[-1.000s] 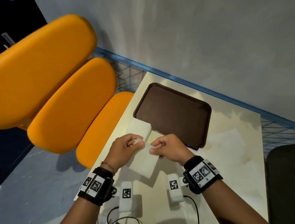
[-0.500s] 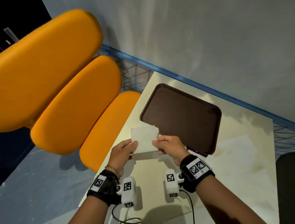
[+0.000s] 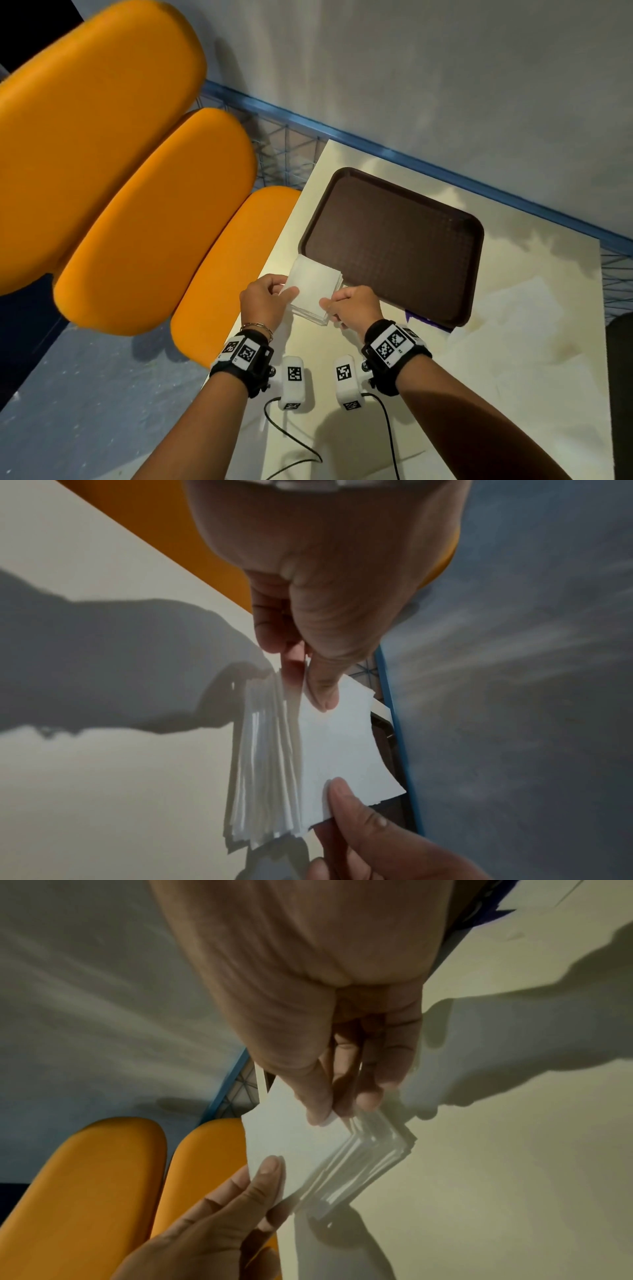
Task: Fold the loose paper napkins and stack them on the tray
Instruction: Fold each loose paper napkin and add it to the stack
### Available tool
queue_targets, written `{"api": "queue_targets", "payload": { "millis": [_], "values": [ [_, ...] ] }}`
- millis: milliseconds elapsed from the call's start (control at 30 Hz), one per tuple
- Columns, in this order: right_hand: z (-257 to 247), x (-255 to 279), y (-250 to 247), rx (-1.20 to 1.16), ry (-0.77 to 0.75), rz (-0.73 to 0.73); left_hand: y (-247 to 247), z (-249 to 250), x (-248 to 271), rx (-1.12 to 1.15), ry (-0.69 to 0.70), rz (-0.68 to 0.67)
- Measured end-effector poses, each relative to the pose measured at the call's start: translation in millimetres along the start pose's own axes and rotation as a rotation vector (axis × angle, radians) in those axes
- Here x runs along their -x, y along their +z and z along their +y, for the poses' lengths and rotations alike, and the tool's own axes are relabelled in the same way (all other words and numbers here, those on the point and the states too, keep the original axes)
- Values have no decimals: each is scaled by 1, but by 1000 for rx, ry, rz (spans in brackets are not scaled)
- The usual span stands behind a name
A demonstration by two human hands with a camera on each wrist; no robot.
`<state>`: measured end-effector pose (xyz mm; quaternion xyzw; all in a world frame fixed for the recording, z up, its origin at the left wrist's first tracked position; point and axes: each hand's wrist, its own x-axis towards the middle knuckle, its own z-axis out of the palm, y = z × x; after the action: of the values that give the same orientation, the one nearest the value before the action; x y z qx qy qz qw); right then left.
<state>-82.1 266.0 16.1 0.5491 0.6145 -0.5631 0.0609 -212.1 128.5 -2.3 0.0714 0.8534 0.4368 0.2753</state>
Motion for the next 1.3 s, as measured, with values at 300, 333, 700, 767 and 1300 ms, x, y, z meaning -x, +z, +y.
{"api": "queue_targets", "payload": {
  "millis": [300,333,700,767,1300],
  "values": [
    [8,-5,-2,-9,-3,46,3,-5,-1,-115,33,-2],
    [9,-6,-3,-12,-1,50,4,-5,-1,-133,37,0],
    [52,36,-64,380,-158,-54,-5,-2,22,-188,138,127],
    [82,61,-87,593,-231,-204,-7,1,39,-175,184,128],
    [239,146,-121,1269,-551,-292,85,-73,242,-749,143,-789]
  ]
}}
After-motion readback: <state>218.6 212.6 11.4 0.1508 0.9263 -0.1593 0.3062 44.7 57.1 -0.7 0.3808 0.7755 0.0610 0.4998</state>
